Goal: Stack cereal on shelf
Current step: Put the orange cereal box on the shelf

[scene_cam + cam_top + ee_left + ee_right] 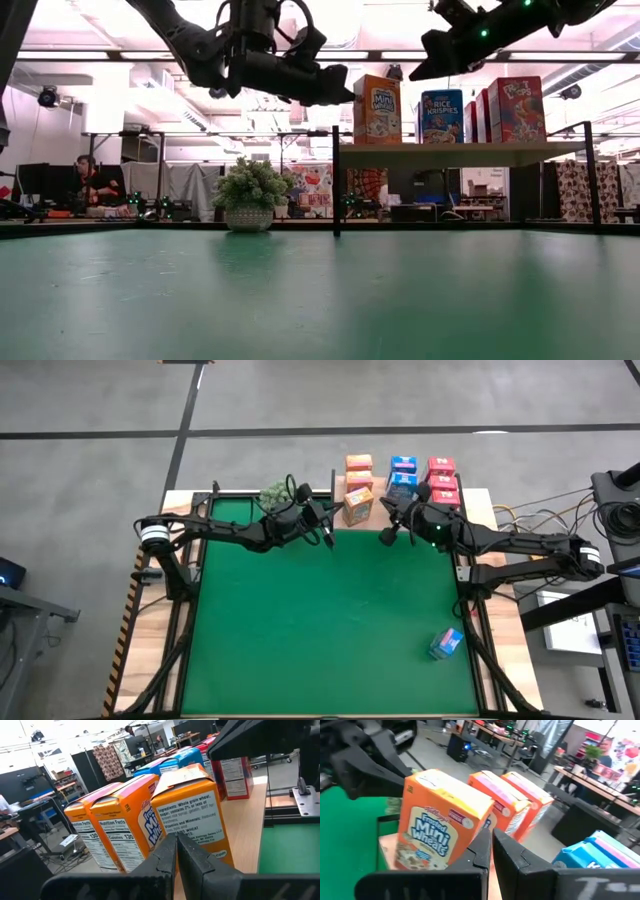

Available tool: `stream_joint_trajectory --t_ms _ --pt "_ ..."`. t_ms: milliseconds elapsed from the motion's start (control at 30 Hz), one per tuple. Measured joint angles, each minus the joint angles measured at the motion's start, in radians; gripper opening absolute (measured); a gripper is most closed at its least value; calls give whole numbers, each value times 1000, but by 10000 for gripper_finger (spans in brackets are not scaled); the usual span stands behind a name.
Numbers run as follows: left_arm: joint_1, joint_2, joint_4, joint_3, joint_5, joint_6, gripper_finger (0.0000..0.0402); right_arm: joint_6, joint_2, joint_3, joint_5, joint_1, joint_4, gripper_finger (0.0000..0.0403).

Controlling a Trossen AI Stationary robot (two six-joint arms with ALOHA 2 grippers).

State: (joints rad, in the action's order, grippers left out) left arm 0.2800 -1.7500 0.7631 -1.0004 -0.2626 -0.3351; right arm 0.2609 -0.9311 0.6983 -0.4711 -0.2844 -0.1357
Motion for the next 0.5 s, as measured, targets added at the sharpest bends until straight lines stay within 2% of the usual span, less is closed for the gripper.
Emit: stream_joint_trajectory --t_ms 500 --pt "-21 0 -3 0 0 3 0 51 -97 41 9 -45 0 9"
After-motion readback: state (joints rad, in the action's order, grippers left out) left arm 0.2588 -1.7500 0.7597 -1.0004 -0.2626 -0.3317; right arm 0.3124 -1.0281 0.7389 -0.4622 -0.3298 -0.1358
